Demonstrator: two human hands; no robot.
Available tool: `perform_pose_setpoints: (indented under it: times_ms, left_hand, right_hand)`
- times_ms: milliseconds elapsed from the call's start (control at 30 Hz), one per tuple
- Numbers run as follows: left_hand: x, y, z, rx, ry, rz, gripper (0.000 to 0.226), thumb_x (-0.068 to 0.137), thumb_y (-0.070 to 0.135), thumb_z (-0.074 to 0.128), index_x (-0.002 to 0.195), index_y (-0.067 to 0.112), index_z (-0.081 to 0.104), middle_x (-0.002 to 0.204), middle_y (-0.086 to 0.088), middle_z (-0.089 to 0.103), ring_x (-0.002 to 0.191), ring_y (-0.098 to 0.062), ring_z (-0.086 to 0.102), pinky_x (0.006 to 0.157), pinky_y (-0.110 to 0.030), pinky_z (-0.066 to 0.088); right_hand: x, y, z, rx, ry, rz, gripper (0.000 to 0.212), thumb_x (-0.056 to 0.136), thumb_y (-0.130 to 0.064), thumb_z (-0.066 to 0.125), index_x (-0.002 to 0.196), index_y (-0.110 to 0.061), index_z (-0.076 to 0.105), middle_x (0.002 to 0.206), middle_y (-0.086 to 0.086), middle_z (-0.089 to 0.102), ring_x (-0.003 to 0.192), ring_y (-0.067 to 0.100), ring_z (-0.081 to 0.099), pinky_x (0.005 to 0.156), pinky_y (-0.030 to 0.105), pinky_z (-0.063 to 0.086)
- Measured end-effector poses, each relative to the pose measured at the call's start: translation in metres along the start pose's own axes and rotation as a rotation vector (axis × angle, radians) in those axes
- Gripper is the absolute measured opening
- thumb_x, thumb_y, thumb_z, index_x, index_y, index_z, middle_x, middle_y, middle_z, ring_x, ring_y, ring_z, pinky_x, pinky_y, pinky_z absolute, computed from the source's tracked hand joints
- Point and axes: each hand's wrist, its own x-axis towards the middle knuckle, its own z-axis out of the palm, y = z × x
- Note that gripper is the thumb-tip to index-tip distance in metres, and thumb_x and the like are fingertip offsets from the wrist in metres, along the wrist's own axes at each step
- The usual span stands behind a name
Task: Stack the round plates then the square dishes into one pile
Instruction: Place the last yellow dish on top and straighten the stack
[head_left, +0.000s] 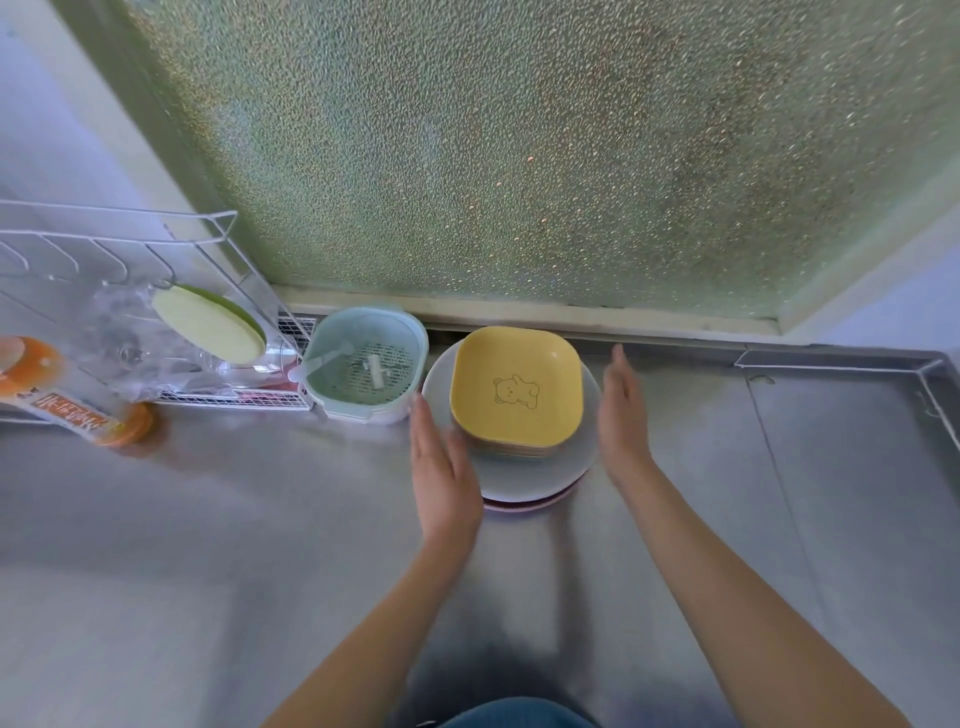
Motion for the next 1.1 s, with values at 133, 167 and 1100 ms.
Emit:
perform_pose_setpoints:
  times_ms: [133, 167, 1100]
  left_hand:
    - [-0.025, 0.021, 0.022, -0.024, -0.119, 0.04, 0.062, 0.1, 0.028, 0.032, 0.15, 0.018, -0.004, 0.157, 0.011, -0.01, 0.14, 0.005, -0.001, 0.109, -0.008, 0.01]
    - [-0.024, 0.023, 0.025, -0.028, -0.118, 0.028, 0.063, 0.1, 0.029, 0.033, 0.149, 0.018, -0.006, 0.157, 0.008, -0.014, 0.143, 0.001, -0.002, 0.113, -0.016, 0.012]
    - [0.062, 0.035, -0.005, -0.176, -0.207, -0.154, 0.038, 0.099, 0.015, 0.035, 0.132, 0.024, 0.051, 0.102, 0.021, 0.055, 0.09, -0.001, 0.051, 0.07, -0.008, 0.041]
  right_hand:
    - [0.011, -0.028, 0.022, 0.006, -0.163, -0.041, 0.044, 0.102, -0.031, 0.025, 0.144, -0.02, 0.033, 0.151, -0.006, 0.031, 0.138, 0.006, 0.027, 0.103, 0.016, 0.018]
    - [0.011, -0.028, 0.026, -0.051, -0.182, -0.063, 0.043, 0.102, -0.032, 0.025, 0.141, -0.021, 0.038, 0.149, -0.007, 0.036, 0.135, 0.005, 0.031, 0.101, 0.015, 0.02]
    - [-0.018, 0.006, 0.029, -0.003, -0.003, -0.06, 0.04, 0.102, -0.018, 0.024, 0.139, -0.012, 0.039, 0.138, 0.002, 0.046, 0.127, 0.015, 0.042, 0.106, 0.028, 0.031]
